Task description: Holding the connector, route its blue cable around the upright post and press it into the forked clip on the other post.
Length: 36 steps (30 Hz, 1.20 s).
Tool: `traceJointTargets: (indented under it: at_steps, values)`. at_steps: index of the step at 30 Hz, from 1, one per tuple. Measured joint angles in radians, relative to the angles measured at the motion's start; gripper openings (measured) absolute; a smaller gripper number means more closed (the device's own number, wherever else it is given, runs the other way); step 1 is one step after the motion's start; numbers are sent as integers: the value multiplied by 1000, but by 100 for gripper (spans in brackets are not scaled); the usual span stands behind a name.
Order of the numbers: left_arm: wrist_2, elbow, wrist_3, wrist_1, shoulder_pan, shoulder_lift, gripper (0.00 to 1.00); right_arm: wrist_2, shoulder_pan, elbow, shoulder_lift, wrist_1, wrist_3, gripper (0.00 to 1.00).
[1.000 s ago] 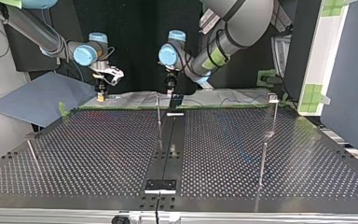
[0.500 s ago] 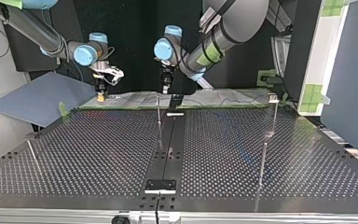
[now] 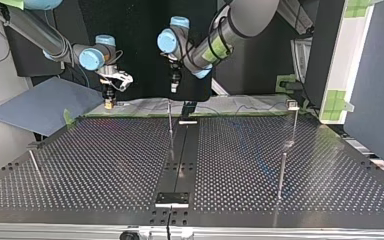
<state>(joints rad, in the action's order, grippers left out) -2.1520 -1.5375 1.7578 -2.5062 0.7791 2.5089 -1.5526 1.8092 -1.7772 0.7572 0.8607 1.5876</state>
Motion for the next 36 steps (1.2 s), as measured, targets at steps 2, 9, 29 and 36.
traceJointTargets:
  at_steps: [2, 9, 29, 36]
  values:
    - [-18, -6, 8, 0, 18, 0, 96, 0, 0, 0, 0, 0, 2, 0]
    - [-82, -38, 30, 12, 81, -2, 96, 8, 0, 0, 0, 0, 13, 0]
    - [-61, -200, 171, 135, 106, -148, 96, 29, -6, 10, 1, -13, 25, 0]
    - [-38, -262, 233, 185, 105, -210, 96, 10, -8, 21, 30, -57, 18, 0]
